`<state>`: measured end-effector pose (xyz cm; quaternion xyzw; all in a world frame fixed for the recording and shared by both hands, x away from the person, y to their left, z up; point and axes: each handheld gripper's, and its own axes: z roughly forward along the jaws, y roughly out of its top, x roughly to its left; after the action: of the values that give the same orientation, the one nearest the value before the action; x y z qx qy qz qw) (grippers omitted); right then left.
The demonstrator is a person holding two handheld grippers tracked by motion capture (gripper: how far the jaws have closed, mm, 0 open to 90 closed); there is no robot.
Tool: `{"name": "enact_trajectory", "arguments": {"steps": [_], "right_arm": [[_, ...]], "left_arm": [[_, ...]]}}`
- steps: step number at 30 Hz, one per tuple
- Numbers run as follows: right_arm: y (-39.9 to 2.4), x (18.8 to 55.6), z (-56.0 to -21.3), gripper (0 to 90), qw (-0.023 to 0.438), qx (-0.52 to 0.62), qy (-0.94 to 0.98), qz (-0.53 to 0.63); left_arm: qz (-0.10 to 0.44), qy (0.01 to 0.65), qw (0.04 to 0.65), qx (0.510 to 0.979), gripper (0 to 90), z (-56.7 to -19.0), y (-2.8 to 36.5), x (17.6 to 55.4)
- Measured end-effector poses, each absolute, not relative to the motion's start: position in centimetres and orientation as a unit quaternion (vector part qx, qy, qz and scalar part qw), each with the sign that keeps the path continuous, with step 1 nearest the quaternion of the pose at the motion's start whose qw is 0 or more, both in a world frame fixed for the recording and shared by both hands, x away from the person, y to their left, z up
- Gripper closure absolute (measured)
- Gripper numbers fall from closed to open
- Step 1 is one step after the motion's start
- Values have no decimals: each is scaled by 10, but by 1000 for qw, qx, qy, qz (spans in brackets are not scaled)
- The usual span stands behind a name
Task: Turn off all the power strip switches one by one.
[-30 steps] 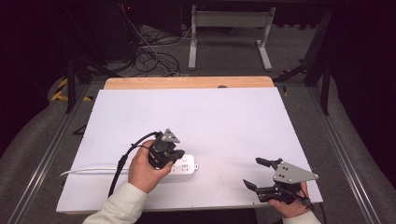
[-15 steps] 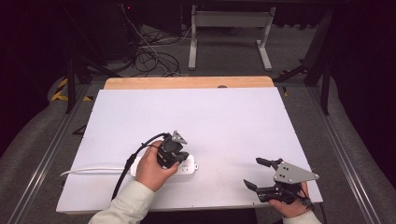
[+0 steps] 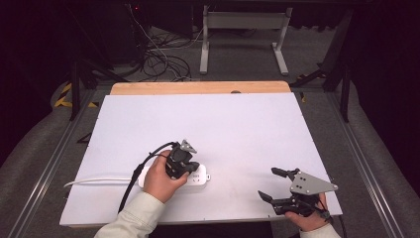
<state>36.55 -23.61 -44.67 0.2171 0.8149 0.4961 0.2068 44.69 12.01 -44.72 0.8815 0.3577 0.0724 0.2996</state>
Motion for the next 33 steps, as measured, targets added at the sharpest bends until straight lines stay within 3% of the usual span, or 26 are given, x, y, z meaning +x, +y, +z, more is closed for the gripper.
{"name": "enact_trajectory", "arguments": {"steps": [11,18,27,30,33], "right_arm": [[-235,365,-447,194,207,217,815,495],[-234,365,-447,194,207,217,816,494],[-234,366,-447,194,207,217,817,494],[-234,365,-447,194,207,217,817,493],[-235,365,-447,194,210,217,815,494]], "left_arm": [[83,361,299,879,900,-448,118,443],[128,359,283,880,900,-449,111,437],[122,358,288,880,900,-451,111,437],[115,360,294,878,900,-449,113,437],[99,351,344,865,900,-432,122,434]]}}
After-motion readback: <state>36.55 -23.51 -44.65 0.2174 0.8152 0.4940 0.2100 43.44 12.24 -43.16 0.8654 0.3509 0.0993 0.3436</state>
